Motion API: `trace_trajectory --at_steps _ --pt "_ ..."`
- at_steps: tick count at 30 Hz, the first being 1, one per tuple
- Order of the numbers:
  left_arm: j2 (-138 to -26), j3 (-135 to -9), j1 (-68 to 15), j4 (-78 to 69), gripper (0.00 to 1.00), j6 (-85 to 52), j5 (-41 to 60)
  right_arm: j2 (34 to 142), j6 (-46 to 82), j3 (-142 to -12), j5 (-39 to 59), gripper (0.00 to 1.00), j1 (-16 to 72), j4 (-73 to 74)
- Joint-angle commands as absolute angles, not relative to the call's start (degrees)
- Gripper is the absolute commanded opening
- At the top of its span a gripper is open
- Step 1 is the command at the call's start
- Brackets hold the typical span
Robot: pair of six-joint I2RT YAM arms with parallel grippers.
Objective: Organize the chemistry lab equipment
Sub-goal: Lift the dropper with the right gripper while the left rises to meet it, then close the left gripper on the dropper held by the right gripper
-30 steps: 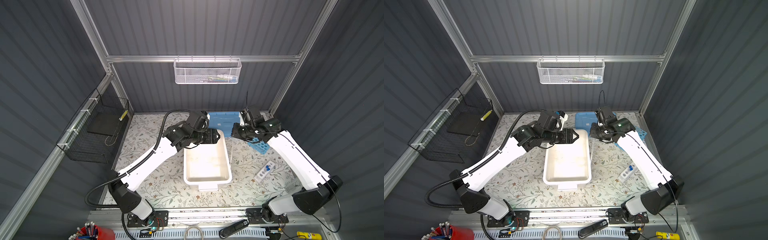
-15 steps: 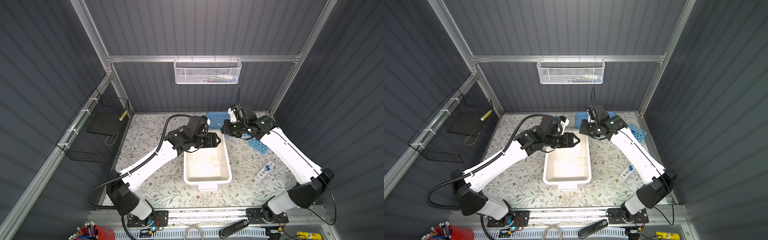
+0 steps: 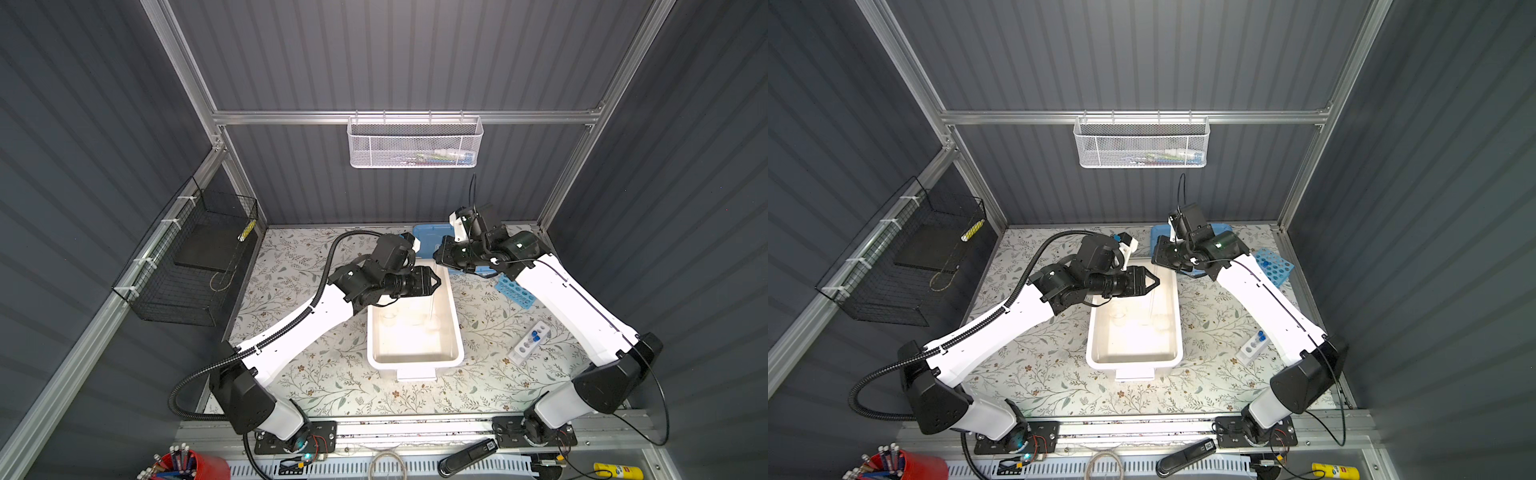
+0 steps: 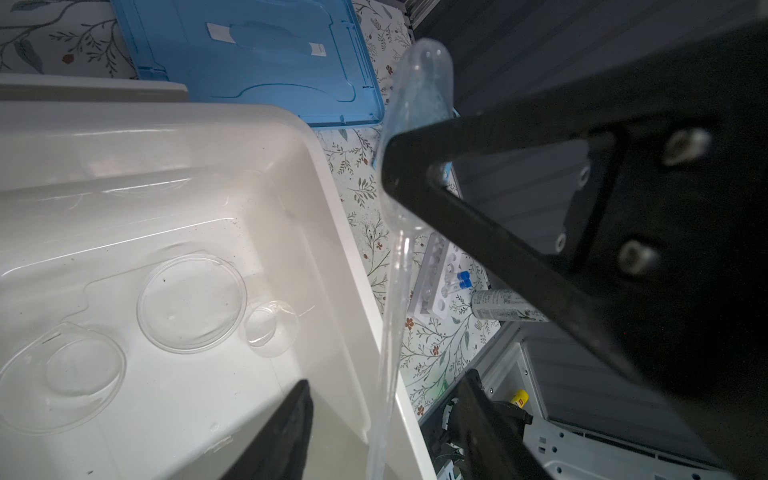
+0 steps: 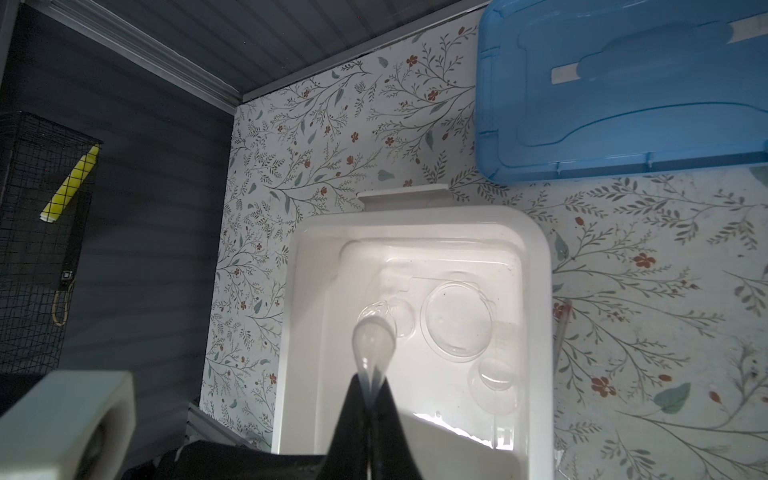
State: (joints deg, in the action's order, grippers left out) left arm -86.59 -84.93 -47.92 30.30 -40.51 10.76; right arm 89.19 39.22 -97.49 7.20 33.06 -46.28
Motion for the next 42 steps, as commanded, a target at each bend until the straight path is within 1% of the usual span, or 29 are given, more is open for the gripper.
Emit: trace_trajectory --at_steps 1,17,22,25,28,34,37,38,39,40,42 --pt "-86.98 -84.40 -47.83 28.88 0.53 -40.76 11.51 87.67 39.81 -97.88 8.04 0.06 33.39 -45.55" --pt "-88.51 -84.06 -47.83 28.26 0.31 -40.70 11.78 85.25 40.87 -94.24 8.29 0.06 35.21 -44.48" --pt "-88.33 -83.68 -47.82 27.85 0.20 -40.81 12.23 84.99 41.13 -93.01 8.14 0.07 35.60 -44.00" --pt "-87.85 -83.37 -47.84 27.86 0.17 -41.04 12.35 84.75 41.30 -92.18 8.00 0.07 35.76 -43.49" --pt "-87.16 -82.64 -47.85 27.92 0.13 -41.22 12.13 84.70 41.40 -91.80 7.80 0.08 35.75 -43.15" --pt "-86.25 -81.56 -47.88 28.41 0.06 -41.26 11.76 84.21 41.01 -91.16 6.76 0.14 35.79 -42.89" --pt "-86.13 -81.68 -47.84 29.24 0.05 -40.79 11.62 83.59 40.96 -90.39 5.78 0.15 35.76 -42.43" --pt "-86.02 -81.87 -47.86 29.85 0.05 -40.42 11.43 83.38 40.96 -90.03 5.35 0.19 35.70 -42.27" --pt "-85.92 -81.91 -47.83 30.36 0.05 -40.31 11.21 83.17 40.96 -89.91 4.78 0.24 35.68 -42.38" --pt "-85.68 -81.86 -47.84 30.84 0.05 -40.08 10.93 82.93 40.96 -89.90 3.85 0.32 35.73 -42.56" --pt "-85.22 -81.91 -47.82 31.94 0.05 -39.64 10.21 82.24 40.54 -89.90 2.83 0.41 35.19 -42.97"
